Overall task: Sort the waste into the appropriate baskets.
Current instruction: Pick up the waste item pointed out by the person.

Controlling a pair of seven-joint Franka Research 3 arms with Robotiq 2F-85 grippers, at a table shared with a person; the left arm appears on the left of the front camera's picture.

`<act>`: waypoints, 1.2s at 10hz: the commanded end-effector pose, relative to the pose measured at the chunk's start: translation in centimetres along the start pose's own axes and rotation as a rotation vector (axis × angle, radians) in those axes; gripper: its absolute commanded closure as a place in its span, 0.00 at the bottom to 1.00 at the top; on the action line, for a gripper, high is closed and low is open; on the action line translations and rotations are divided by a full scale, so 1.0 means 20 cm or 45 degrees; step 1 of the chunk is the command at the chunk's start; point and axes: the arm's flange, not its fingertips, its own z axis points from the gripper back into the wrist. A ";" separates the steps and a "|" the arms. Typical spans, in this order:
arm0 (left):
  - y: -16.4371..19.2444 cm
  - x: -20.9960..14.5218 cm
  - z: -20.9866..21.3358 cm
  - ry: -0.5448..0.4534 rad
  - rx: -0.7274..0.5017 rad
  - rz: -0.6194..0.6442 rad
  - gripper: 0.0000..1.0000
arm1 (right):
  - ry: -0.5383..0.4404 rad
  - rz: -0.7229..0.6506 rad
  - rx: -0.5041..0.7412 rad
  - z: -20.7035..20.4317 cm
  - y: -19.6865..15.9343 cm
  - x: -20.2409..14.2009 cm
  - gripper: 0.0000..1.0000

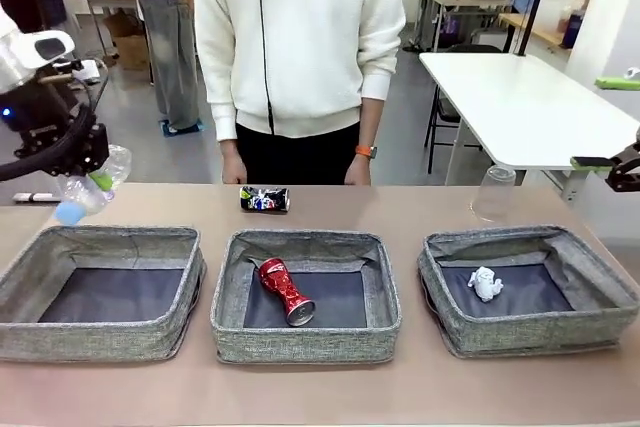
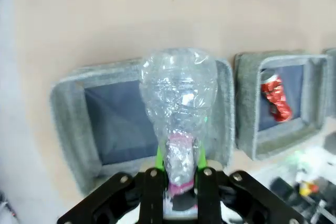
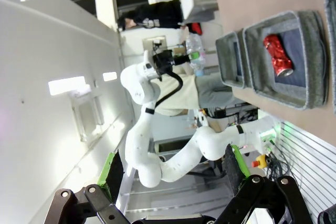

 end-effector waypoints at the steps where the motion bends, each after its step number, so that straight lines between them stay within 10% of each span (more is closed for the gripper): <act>1: 0.01 0.13 -0.04 0.077 -0.010 -0.009 1.00 | 0.000 -0.022 0.030 0.00 0.03 -0.01 0.00; 3: 0.01 0.13 -0.04 0.077 -0.010 -0.009 1.00 | 0.000 -0.022 0.030 0.00 0.03 -0.01 0.00; 4: 0.00 0.01 -0.02 0.017 -0.005 -0.006 0.78 | 0.000 -0.022 0.030 0.00 0.03 -0.01 0.00; 5: -0.10 0.02 0.00 0.052 -0.114 0.029 0.78 | 0.000 -0.022 0.030 0.00 0.03 -0.01 0.00; 9: -1.17 -0.17 0.63 0.029 0.044 0.287 0.78 | 0.000 -0.022 0.030 0.00 0.03 -0.01 0.00; 12: -1.57 -0.22 0.87 -0.032 0.010 0.245 0.78 | 0.000 -0.022 0.030 0.00 0.03 -0.01 0.00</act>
